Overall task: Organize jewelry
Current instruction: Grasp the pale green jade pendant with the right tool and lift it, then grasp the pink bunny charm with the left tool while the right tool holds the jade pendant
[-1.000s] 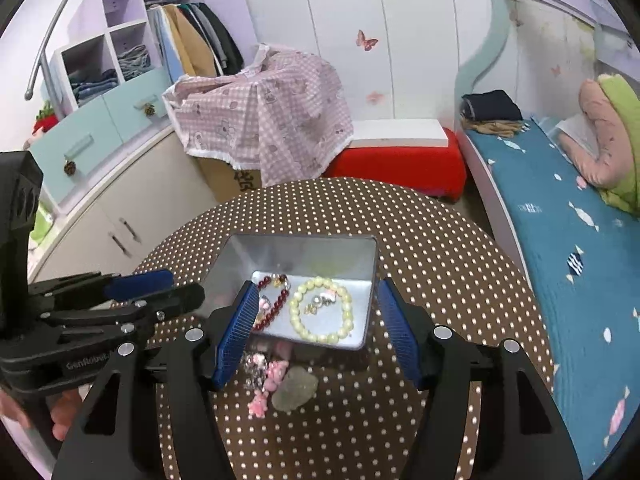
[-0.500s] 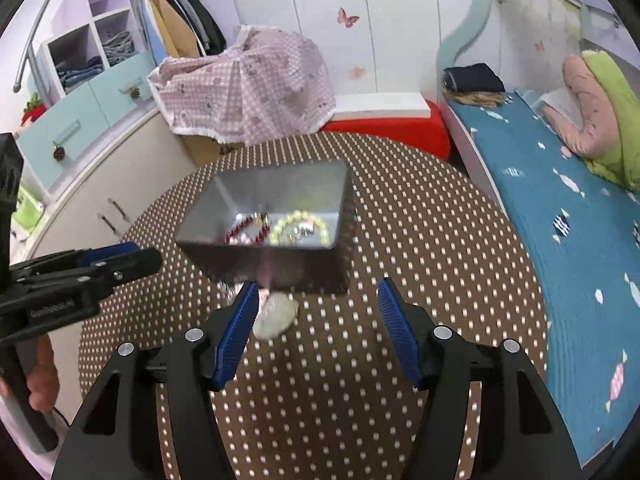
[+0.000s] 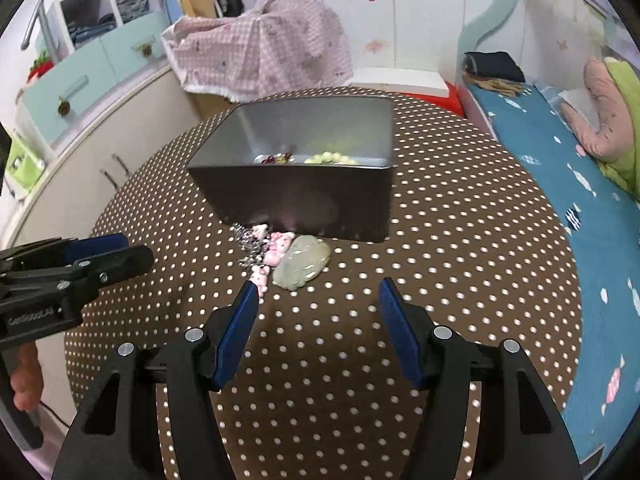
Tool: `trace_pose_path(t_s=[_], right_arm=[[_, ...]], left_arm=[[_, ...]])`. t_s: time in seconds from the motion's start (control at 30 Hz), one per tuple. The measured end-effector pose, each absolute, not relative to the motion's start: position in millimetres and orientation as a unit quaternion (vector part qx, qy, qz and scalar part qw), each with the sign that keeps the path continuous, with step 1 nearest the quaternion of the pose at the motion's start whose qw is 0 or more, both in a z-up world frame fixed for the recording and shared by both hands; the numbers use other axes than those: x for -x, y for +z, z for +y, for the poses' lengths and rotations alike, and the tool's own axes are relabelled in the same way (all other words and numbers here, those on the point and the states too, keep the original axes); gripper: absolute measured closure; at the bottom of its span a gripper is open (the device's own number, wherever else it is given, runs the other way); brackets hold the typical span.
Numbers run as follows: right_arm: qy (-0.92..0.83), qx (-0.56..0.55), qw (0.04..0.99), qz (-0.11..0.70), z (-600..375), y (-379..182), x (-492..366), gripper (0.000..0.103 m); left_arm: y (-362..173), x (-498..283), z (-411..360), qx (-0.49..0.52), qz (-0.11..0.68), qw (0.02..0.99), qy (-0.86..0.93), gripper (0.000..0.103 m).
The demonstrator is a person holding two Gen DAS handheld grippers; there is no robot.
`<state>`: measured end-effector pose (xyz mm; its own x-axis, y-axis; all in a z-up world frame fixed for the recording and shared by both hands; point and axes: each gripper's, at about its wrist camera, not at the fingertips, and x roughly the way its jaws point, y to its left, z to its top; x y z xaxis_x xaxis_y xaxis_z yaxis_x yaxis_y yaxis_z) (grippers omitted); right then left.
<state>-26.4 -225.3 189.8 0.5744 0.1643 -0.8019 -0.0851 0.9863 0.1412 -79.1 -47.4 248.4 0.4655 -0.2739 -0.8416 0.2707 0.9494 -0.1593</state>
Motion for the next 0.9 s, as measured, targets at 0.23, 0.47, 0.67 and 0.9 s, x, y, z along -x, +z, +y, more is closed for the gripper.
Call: trace_pose_path(t_s=[0.23,0.47,0.67,0.9], right_arm=[[0.070,-0.034,0.881,0.468,-213.5,176.5,7.9,0.042],[0.068,-0.019,0.881,0.467,-210.0,168.1,-8.8,0.045],[0.066,-0.015,0.884,0.462,-213.1,165.5,-16.7,0.068],[0.075,-0.022,0.884,0.460,-220.6,165.3,-1.6,0.072]], left_arm=[[238.4,80.9,-47.6,0.004,0.503,0.850,-0.156,0.055],[230.0,73.2,-44.5,0.011,0.513,0.844,-0.153,0.055],[225.8,67.9,-42.7,0.015,0.519,0.841,-0.153,0.055],[223.7,70.7,-53.5,0.017,0.522,0.835,-0.170,0.055]])
